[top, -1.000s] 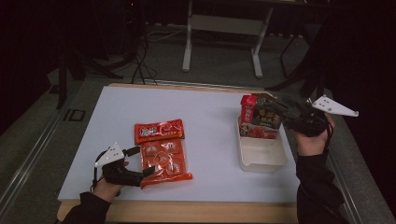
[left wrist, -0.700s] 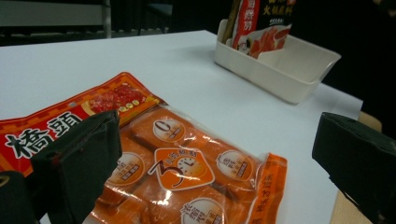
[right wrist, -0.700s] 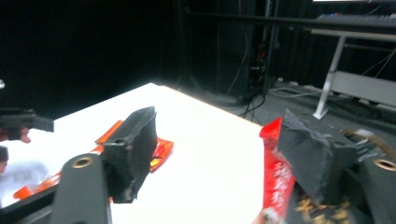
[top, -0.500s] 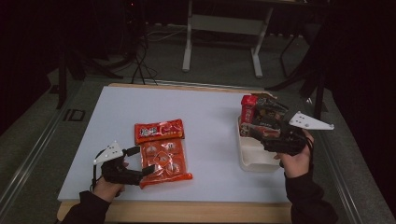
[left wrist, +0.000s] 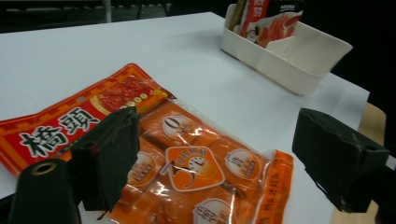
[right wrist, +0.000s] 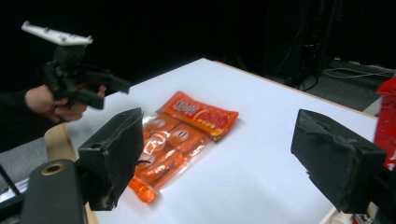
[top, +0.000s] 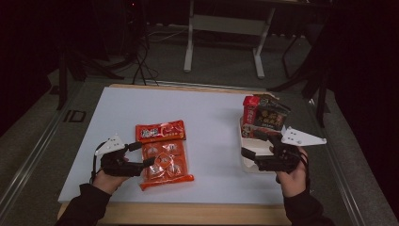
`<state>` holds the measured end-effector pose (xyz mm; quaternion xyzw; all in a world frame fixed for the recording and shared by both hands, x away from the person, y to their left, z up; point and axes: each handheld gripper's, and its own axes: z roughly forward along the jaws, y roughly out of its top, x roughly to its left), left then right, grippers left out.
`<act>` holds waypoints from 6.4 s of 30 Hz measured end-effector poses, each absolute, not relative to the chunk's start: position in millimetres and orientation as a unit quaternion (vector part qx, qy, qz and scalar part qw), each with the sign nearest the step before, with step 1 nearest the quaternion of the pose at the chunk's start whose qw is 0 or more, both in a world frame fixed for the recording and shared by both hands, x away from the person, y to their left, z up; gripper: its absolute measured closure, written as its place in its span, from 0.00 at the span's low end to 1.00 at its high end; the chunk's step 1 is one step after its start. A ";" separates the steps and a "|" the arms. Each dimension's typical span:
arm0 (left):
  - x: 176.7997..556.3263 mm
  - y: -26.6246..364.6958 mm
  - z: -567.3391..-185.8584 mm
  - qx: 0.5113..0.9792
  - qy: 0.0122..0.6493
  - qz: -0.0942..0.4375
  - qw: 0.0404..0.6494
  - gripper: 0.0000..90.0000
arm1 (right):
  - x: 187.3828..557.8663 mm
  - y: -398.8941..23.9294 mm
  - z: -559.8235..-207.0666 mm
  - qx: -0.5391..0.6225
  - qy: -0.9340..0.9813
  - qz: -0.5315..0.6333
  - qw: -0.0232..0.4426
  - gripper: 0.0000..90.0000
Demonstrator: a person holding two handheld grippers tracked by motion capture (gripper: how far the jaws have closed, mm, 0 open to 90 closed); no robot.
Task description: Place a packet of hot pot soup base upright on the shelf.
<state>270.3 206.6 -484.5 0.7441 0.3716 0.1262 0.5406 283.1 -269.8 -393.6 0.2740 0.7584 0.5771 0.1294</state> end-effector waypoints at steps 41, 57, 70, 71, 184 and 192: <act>317.6 196.2 -540.9 0.788 0.474 0.159 0.359 1.00 | 260.3 -253.6 -415.6 0.234 0.780 0.570 0.108 0.19; 324.6 149.0 -538.7 0.812 0.436 0.135 0.364 1.00 | 260.4 -256.5 -416.3 0.237 0.777 0.574 0.104 0.19; 325.9 107.3 -536.3 0.833 0.402 0.112 0.363 1.00 | 259.7 -260.0 -417.6 0.239 0.777 0.573 0.105 0.19; 325.6 104.3 -536.5 0.834 0.399 0.112 0.365 1.00 | 259.7 -260.4 -418.1 0.241 0.776 0.574 0.102 0.19; 391.8 92.0 -521.4 0.816 0.393 0.066 0.419 0.99 | 248.5 -244.1 -424.5 0.212 0.799 0.543 0.150 0.12; 380.7 98.6 -500.7 0.805 0.383 0.068 0.447 0.99 | 249.2 -244.4 -424.9 0.216 0.797 0.541 0.158 0.11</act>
